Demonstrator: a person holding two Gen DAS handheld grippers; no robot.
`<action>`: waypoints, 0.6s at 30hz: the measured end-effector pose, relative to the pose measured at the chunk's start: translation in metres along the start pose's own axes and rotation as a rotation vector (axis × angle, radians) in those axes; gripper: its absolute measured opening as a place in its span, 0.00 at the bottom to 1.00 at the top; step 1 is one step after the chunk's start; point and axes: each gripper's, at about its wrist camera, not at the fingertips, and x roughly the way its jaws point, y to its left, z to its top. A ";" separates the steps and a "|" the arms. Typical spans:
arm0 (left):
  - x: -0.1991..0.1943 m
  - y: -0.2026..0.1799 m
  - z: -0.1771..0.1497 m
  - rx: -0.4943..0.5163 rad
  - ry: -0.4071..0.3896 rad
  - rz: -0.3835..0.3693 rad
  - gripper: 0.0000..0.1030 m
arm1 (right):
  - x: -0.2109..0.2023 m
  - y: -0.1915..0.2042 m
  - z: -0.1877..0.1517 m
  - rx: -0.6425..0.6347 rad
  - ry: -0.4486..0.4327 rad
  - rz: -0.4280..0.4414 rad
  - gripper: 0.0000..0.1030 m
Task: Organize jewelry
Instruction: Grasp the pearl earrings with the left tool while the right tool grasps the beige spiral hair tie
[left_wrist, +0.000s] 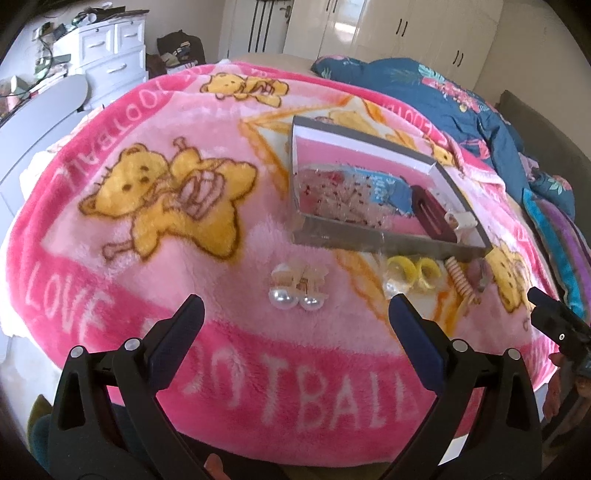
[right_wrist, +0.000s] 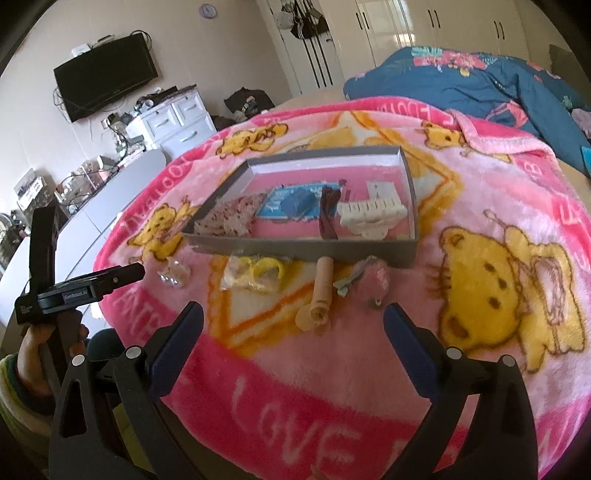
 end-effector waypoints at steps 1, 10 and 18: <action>0.002 0.000 -0.001 0.001 0.006 -0.001 0.91 | 0.002 -0.001 -0.001 0.003 0.006 0.001 0.94; 0.023 0.000 -0.008 0.002 0.048 0.006 0.91 | 0.034 -0.010 -0.011 0.040 0.092 0.004 0.68; 0.033 0.004 -0.006 -0.005 0.055 0.007 0.91 | 0.067 -0.021 -0.007 0.109 0.138 0.016 0.47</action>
